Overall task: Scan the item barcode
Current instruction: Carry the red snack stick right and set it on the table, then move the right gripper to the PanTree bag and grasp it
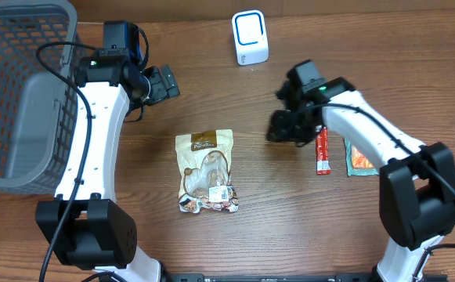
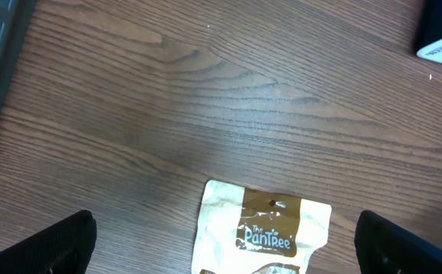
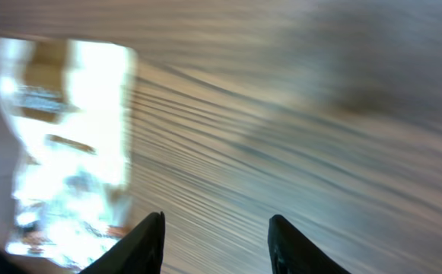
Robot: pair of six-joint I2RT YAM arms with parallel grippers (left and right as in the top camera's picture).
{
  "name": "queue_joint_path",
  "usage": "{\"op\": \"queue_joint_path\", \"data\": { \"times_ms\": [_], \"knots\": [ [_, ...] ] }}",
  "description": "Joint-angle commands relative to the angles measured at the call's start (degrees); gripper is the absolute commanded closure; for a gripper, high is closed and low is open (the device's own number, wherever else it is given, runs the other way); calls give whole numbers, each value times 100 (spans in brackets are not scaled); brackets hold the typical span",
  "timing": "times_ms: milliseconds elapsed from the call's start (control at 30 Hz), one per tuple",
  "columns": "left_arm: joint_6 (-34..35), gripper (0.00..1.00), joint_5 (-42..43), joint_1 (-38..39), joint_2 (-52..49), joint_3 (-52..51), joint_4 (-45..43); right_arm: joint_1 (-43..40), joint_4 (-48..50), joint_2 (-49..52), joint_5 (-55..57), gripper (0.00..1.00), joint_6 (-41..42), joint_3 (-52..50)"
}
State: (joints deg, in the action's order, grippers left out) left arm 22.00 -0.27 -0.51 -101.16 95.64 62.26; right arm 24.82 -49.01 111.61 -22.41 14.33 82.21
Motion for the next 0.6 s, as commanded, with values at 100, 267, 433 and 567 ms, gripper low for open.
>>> {"op": "queue_joint_path", "data": {
  "times_ms": [100,267,433,567],
  "knots": [
    [-125,0,-33,-22,114,83,7,887,1073,-37,-267,55,610,-144],
    [-125,0,-33,-22,114,83,7,1792,1847,-31,697,55,671,-160],
    [-125,0,-33,-22,114,83,7,2671,2352,37,2107,55,673,-160],
    [-125,0,-33,-22,114,83,7,3093,2616,195,2594,55,671,-160]
  ]
}}
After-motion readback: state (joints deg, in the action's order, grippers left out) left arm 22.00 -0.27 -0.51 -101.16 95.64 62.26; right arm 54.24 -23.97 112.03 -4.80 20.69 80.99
